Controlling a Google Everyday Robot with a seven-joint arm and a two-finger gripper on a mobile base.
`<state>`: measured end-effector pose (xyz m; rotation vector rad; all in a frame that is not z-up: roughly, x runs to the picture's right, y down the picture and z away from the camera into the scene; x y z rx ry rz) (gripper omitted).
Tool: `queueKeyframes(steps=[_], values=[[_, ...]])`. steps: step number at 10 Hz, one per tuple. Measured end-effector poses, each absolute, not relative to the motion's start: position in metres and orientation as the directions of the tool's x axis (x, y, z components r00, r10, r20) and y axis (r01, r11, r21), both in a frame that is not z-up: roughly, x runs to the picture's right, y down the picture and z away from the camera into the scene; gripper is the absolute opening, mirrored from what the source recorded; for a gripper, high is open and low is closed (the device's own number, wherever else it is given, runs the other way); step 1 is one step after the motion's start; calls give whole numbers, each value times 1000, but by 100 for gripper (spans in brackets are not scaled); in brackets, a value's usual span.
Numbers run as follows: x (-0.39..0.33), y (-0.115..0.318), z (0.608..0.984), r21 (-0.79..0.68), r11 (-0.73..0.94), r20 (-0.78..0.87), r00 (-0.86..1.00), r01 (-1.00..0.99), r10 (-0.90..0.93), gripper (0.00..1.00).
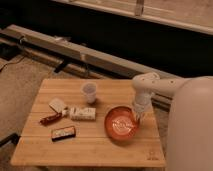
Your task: Drag the ceramic bowl in a circle
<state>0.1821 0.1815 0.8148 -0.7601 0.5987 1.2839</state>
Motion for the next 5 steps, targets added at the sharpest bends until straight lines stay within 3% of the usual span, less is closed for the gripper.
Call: queueKeyframes(steps=[5], values=[[139, 163, 837, -248, 154, -731, 290, -956, 618, 0]])
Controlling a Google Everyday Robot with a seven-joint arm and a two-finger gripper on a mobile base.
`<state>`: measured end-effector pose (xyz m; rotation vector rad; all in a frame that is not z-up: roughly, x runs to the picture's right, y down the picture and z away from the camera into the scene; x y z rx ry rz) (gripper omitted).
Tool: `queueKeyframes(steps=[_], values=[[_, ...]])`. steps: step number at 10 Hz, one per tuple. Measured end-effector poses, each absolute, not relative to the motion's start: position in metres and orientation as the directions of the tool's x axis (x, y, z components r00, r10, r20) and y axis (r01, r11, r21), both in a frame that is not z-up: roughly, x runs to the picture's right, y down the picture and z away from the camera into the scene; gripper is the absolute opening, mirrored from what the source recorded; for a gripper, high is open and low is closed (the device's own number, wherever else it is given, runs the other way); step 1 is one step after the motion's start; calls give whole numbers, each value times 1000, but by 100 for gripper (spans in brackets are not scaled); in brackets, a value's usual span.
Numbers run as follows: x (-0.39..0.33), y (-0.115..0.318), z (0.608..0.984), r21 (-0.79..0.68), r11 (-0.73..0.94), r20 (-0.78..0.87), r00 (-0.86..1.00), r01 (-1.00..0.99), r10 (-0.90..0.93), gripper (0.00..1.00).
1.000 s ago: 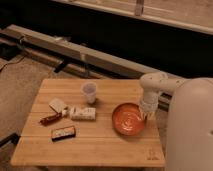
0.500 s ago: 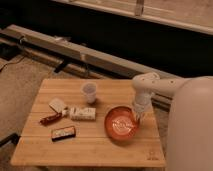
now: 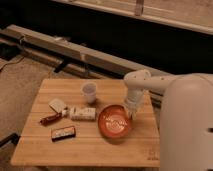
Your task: Drag the ceramic bowl in a circle
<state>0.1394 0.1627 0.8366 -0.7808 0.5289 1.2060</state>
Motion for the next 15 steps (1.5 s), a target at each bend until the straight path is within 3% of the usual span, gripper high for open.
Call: queueKeyframes(steps=[9, 15], values=[[142, 107, 911, -199, 65, -741, 194, -978, 643, 0], [196, 102, 918, -75, -37, -763, 33, -997, 646, 0]])
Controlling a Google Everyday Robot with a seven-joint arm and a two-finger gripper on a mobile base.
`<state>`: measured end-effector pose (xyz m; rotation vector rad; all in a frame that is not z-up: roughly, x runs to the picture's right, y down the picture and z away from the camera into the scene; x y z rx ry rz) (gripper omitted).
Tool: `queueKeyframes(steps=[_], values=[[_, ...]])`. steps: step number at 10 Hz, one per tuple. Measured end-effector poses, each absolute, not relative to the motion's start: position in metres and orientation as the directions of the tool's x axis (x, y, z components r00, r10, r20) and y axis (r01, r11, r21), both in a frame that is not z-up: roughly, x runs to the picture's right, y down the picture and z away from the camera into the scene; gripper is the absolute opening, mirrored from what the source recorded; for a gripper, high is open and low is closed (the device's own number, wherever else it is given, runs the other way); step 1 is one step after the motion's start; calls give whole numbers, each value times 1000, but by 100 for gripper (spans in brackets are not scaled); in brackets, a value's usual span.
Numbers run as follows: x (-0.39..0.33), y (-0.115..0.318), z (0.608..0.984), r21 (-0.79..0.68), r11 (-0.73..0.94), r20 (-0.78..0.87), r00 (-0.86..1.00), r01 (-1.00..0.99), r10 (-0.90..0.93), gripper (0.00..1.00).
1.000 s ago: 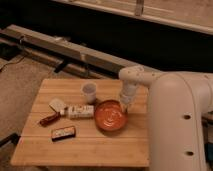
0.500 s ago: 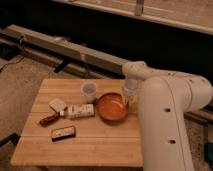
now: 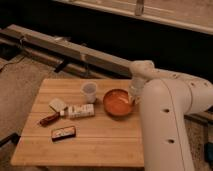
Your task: Drag the ceramic bowl in a circle
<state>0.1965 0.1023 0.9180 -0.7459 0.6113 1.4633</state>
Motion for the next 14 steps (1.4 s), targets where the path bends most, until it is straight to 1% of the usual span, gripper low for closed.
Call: queueKeyframes(steps=[6, 8, 11, 14], values=[[268, 124, 891, 42, -95, -773, -92, -995, 627, 0], [279, 130, 880, 56, -92, -777, -101, -994, 621, 0], [285, 142, 859, 35, -48, -794, -57, -998, 606, 0], [286, 162, 846, -53, 36, -828, 64, -998, 558, 0]])
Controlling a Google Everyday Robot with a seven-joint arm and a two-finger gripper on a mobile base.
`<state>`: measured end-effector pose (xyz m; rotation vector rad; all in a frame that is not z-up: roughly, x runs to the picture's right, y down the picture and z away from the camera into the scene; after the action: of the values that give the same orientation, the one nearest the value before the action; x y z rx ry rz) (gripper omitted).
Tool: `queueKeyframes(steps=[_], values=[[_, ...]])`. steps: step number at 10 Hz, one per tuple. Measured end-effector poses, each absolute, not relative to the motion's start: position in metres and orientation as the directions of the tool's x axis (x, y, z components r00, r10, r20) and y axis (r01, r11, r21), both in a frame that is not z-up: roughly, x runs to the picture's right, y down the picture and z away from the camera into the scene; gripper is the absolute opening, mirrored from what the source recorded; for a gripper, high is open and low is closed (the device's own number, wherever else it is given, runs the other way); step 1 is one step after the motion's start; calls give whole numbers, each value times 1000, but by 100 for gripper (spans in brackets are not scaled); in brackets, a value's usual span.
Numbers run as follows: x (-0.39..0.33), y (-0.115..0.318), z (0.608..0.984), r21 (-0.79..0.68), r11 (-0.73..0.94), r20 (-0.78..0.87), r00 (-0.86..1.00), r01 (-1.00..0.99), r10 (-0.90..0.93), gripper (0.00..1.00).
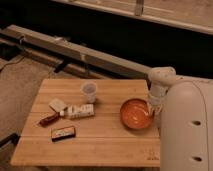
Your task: Drag the ceramic bowl in a circle
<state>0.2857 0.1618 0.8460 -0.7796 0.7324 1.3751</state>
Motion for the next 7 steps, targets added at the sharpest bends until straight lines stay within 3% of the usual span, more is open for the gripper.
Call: queueKeyframes(steps=[2, 7], values=[[274, 175, 838, -173, 117, -833, 208, -978, 513, 0], [237, 174, 829, -278, 192, -791, 338, -941, 510, 0]])
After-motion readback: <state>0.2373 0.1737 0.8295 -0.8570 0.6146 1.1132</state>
